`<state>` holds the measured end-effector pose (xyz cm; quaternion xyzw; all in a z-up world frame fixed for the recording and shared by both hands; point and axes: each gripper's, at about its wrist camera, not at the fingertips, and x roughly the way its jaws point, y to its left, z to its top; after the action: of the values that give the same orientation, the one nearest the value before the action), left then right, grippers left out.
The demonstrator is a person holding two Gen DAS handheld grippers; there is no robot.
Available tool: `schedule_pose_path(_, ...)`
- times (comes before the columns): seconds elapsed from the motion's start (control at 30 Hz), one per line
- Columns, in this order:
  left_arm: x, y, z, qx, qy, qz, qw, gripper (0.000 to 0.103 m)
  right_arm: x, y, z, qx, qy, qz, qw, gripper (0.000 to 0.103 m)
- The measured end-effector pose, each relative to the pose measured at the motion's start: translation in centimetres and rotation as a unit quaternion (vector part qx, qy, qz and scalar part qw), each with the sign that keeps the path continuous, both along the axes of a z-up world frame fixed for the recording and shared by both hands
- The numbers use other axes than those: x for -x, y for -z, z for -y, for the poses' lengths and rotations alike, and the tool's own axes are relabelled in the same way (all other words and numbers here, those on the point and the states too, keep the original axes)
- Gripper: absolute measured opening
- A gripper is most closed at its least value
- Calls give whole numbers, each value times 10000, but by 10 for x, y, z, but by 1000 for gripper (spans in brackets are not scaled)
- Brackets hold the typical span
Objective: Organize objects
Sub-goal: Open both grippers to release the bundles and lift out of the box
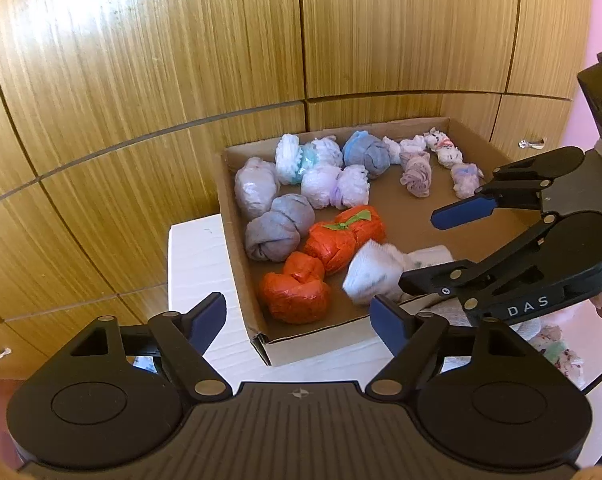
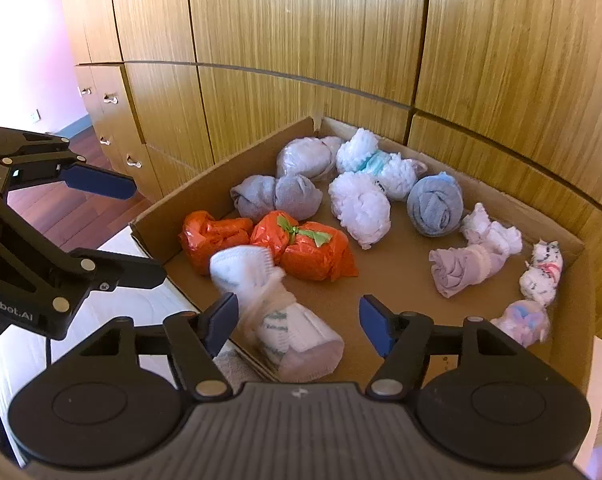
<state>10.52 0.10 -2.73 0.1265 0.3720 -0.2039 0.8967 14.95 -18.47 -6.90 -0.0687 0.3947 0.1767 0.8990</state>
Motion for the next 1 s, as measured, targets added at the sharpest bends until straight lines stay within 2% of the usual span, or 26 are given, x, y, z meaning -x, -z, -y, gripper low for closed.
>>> schedule_pose_path(0.13, 6, -4, 0, 34, -1, 33, 10000, 85, 15, -12, 2, -43, 60, 121, 9999, 71)
schedule_pose_path(0.23, 11, -5, 0, 56, -5, 35, 10000, 85, 33, -22, 3, -95, 141, 253, 9995, 72)
schedule_pose_path(0.53, 37, -4, 0, 178, -26, 21, 9998, 85, 109, -50, 10, -509, 556, 826, 9937, 81)
schedule_pose_path(0.67, 47, 0, 4, 195, -82, -51, 9998, 86, 139, -50, 10, -562, 793, 1081, 9894, 86)
schedule_pose_path(1.0, 64, 5, 23, 252, -70, -51, 9996, 86, 177, -32, 8, -383, 1352, 1386, 9803, 89)
